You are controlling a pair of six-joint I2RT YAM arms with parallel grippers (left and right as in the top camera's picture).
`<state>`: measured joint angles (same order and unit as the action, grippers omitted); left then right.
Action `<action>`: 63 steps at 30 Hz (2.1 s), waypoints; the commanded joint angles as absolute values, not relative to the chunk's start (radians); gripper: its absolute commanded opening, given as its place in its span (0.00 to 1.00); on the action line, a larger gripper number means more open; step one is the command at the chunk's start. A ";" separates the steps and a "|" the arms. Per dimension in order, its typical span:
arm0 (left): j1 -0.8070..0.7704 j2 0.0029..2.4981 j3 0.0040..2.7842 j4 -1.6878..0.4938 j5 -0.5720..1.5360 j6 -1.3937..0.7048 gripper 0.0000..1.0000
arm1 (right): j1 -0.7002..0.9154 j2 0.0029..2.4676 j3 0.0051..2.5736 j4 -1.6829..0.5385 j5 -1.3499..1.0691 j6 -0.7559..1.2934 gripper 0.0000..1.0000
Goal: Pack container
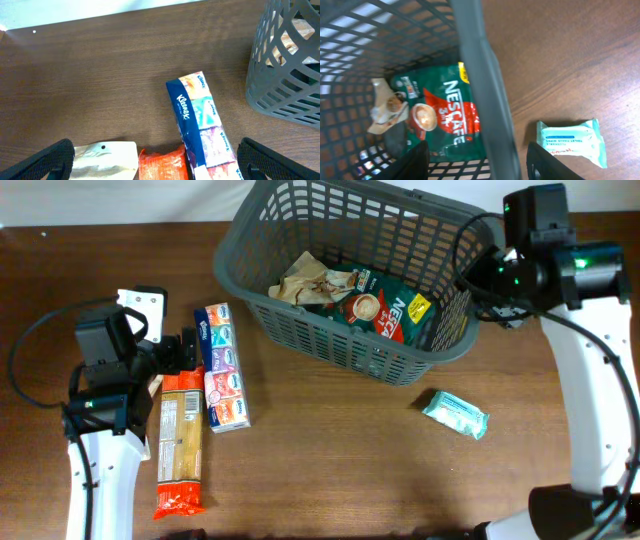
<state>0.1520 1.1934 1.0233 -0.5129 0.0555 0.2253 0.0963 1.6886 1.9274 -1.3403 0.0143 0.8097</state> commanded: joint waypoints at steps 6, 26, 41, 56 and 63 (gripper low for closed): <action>0.155 1.196 1.044 -0.513 0.056 0.241 0.99 | 0.099 1.732 1.920 -1.363 0.047 0.801 0.56; 0.155 1.196 1.044 -0.513 0.056 0.241 0.99 | 0.100 1.765 1.881 -1.407 0.169 0.769 0.07; 0.155 1.196 1.044 -0.513 0.056 0.241 0.99 | 0.098 1.765 1.881 -1.420 0.383 0.469 0.08; 0.155 1.196 1.044 -0.513 0.056 0.241 0.99 | 0.098 1.777 1.843 -1.250 0.477 0.077 0.08; 0.155 1.196 1.044 -0.513 0.056 0.241 0.99 | 0.098 1.808 1.842 -1.146 0.483 -0.057 0.08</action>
